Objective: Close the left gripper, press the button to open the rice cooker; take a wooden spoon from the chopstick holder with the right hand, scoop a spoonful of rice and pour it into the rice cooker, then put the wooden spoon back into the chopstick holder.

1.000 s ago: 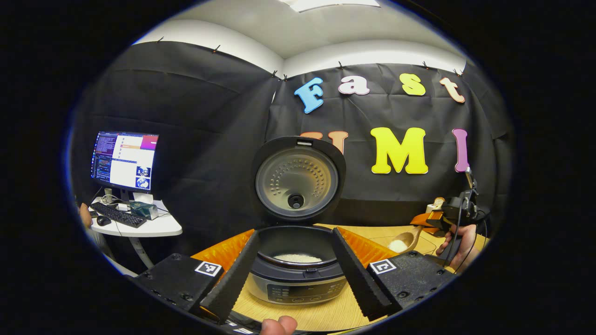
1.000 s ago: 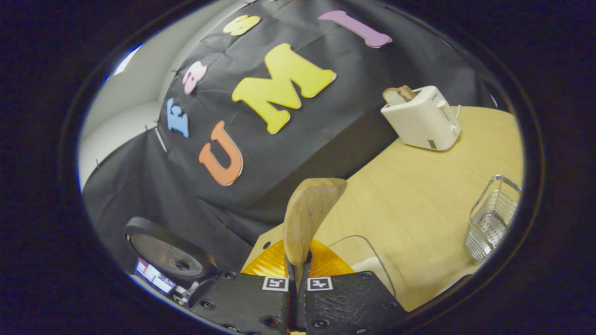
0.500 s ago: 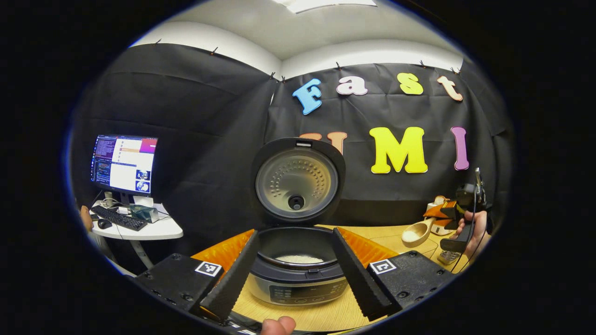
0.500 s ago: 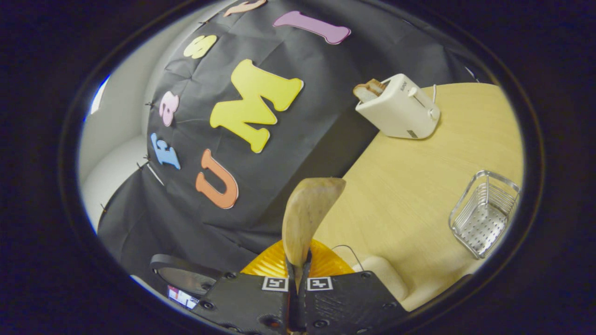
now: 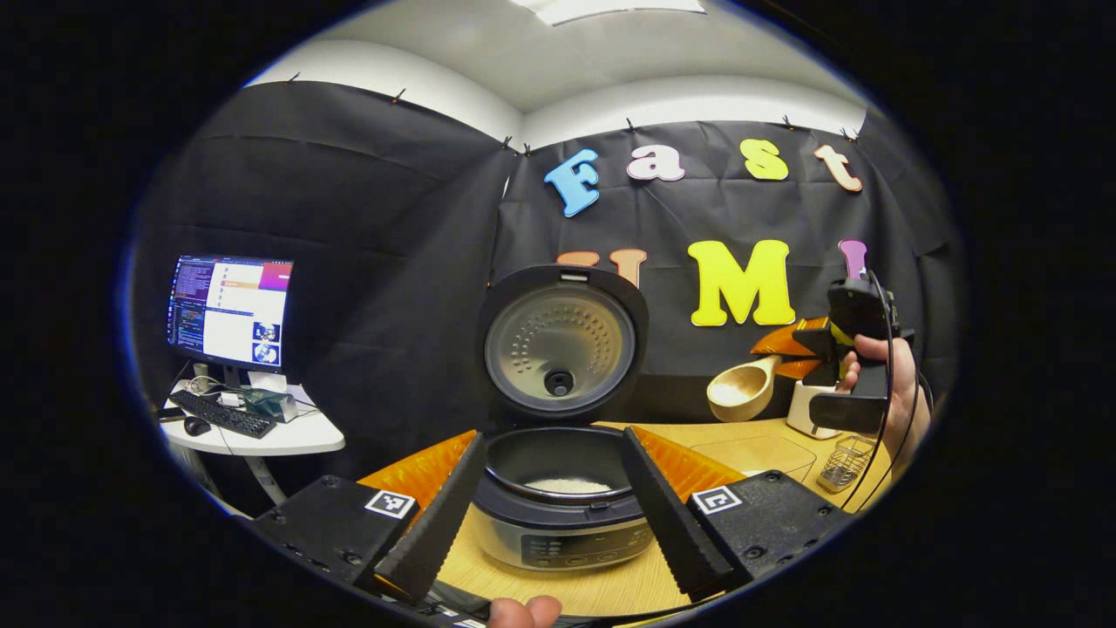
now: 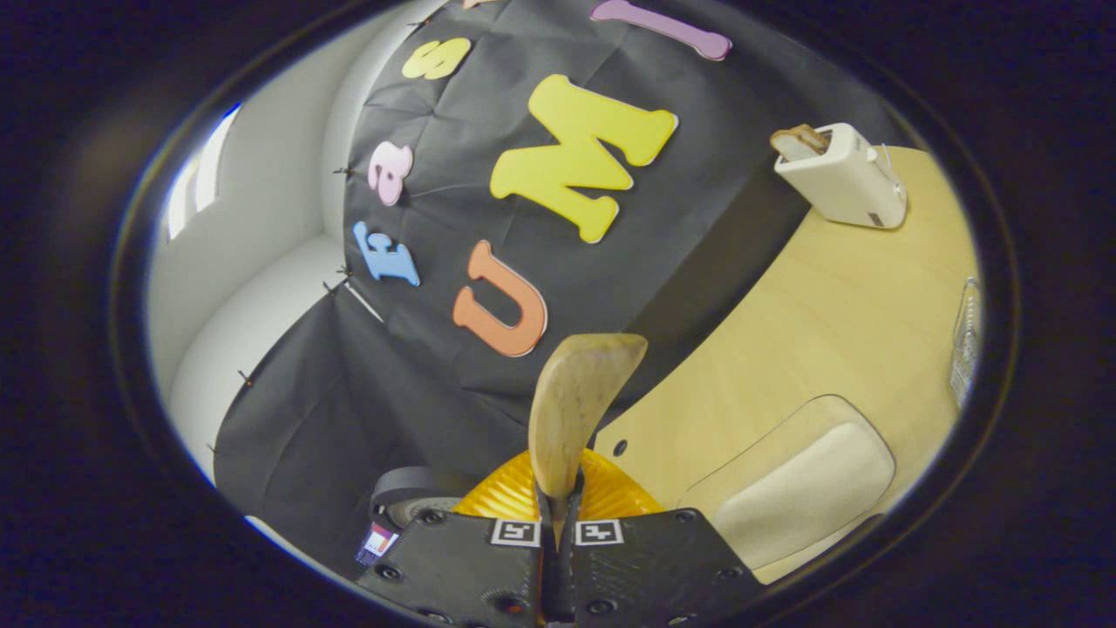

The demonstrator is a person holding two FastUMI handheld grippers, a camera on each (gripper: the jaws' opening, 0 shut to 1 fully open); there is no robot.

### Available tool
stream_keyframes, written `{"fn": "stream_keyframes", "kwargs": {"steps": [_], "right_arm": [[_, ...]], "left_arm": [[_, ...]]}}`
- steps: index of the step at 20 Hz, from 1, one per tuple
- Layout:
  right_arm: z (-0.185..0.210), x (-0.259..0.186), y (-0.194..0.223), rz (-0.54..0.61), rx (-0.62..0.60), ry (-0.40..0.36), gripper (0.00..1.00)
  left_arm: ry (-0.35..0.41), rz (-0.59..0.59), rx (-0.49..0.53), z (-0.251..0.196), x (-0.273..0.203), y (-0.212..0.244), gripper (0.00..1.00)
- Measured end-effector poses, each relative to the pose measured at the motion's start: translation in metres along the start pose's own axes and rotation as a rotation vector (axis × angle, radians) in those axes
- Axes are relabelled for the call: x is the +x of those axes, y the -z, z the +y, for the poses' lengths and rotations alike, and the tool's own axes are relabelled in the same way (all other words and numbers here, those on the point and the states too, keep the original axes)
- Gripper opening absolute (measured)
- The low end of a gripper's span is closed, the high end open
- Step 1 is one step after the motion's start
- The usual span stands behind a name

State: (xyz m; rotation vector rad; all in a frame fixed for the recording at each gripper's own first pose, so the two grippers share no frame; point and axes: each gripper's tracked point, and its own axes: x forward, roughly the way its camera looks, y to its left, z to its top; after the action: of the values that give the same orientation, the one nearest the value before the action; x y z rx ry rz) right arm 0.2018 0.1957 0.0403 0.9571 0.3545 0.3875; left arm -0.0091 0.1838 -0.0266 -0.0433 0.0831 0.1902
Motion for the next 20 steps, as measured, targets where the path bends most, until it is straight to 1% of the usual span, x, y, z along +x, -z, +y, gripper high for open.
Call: {"fn": "stream_keyframes", "kwargs": {"steps": [2, 4, 7, 12, 15, 17, 20], "right_arm": [[0.023, 0.009, 0.014, 0.024, -0.037, -0.027, 0.01], [0.052, 0.019, 0.037, 0.047, -0.098, -0.051, 0.0], [0.075, 0.028, 0.06, 0.082, -0.159, -0.08, 0.0], [0.085, 0.046, 0.086, 0.103, -0.282, -0.066, 0.0], [0.089, 0.053, 0.095, 0.11, -0.351, -0.059, 0.01], [0.091, 0.055, 0.098, 0.105, -0.412, -0.051, 0.0], [0.1, 0.057, 0.105, 0.097, -0.502, -0.056, 0.0]], "left_arm": [[-0.014, 0.005, -0.004, 0.009, -0.002, -0.001, 0.99], [-0.036, 0.008, -0.017, 0.023, -0.004, -0.001, 0.99], [-0.06, 0.017, -0.037, 0.036, -0.003, 0.002, 0.99], [-0.072, 0.053, -0.012, 0.043, -0.003, 0.01, 0.98], [-0.075, 0.048, -0.011, 0.044, -0.003, 0.008, 0.99], [-0.072, 0.054, -0.012, 0.042, -0.003, 0.01, 0.98], [-0.064, 0.054, -0.008, 0.041, -0.003, 0.01, 0.99]]}}
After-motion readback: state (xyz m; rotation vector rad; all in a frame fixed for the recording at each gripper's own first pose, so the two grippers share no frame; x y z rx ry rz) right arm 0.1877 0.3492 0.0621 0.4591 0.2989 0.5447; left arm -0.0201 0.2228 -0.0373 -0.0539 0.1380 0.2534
